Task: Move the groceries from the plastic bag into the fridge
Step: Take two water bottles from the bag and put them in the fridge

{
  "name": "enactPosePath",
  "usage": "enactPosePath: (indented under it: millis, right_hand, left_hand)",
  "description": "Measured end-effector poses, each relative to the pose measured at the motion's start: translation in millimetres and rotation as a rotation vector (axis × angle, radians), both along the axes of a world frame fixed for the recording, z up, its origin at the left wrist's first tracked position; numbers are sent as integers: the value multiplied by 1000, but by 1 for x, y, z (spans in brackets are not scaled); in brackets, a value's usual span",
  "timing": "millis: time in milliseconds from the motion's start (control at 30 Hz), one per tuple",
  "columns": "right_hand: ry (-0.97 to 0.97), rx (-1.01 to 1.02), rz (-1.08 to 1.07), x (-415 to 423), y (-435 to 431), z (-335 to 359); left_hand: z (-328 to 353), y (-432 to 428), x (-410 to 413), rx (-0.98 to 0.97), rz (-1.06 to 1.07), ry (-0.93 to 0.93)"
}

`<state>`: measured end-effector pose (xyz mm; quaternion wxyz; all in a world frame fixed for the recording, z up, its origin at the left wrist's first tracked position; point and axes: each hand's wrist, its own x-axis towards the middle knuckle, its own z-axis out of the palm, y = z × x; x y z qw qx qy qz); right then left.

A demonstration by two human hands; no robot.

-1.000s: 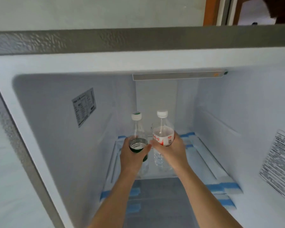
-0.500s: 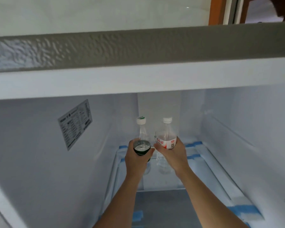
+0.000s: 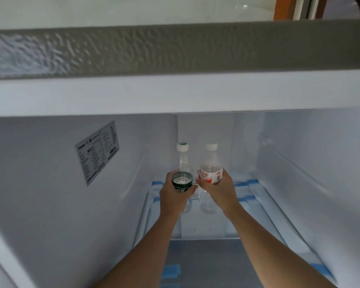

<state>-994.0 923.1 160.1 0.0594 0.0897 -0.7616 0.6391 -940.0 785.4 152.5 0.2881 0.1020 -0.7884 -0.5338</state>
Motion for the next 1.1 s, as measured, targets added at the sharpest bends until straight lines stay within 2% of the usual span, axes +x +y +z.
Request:
enactPosePath:
  millis: [133, 200, 300, 433, 467, 633, 800, 900, 1100]
  right_hand:
    - [-23, 75, 22, 5, 7, 5]
    - [-23, 198, 28, 10, 14, 6]
    - [8, 446, 31, 28, 30, 3]
    - [188, 1015, -37, 61, 56, -4]
    - [234, 1093, -58, 69, 61, -7]
    - [323, 1124, -90, 105, 70, -24]
    - [448, 1023, -205, 160, 77, -53]
    - [486, 1018, -248, 196, 90, -67]
    - [487, 1029, -325, 255, 112, -73]
  left_hand:
    - [-1, -3, 1, -146, 59, -107]
    - [-2, -4, 4, -240, 68, -194]
    - [-7, -9, 15, -433, 53, -333]
    - [-17, -8, 44, -731, 65, -448]
    - [-18, -6, 52, -796, 72, -457]
    - [-19, 10, 95, -986, 35, -409]
    - [-31, 34, 145, -1101, -44, -171]
    - [-38, 44, 172, -1116, -117, -4]
    - [-42, 66, 212, -1099, -201, 59]
